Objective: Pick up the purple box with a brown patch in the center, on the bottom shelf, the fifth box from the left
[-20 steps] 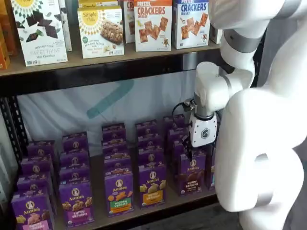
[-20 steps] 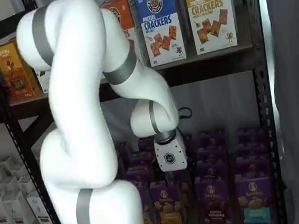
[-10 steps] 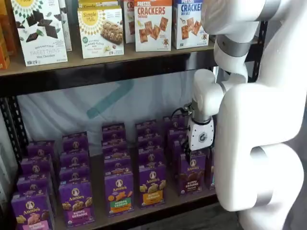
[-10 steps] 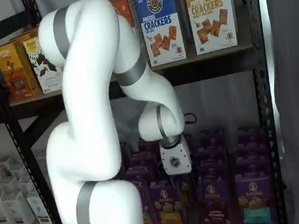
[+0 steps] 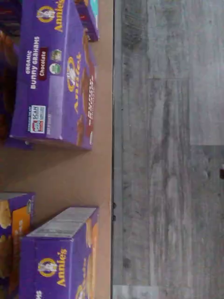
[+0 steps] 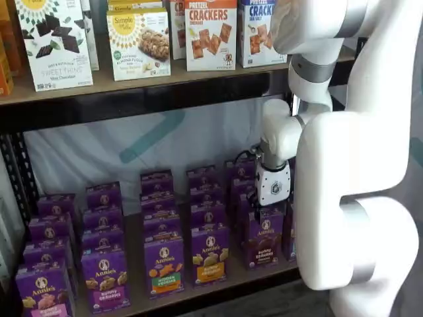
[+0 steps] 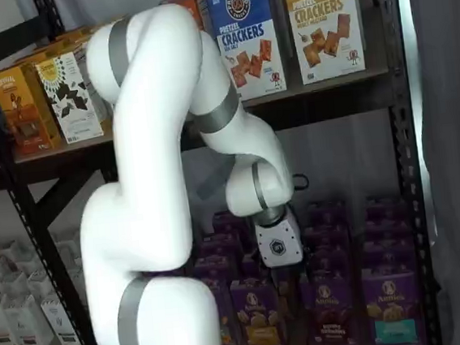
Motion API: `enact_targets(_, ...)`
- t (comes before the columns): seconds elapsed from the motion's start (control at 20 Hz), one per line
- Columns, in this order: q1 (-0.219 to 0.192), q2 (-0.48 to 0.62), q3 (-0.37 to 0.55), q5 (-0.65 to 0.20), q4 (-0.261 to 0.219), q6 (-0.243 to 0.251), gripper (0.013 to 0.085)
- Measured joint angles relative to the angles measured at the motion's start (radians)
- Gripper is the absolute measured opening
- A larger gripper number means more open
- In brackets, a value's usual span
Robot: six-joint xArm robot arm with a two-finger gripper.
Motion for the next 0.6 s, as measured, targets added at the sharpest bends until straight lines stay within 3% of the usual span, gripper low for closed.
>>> enact_targets(0.6,-0.024,0.161,-0.175,0.019,-0.003,-0.024,0.085)
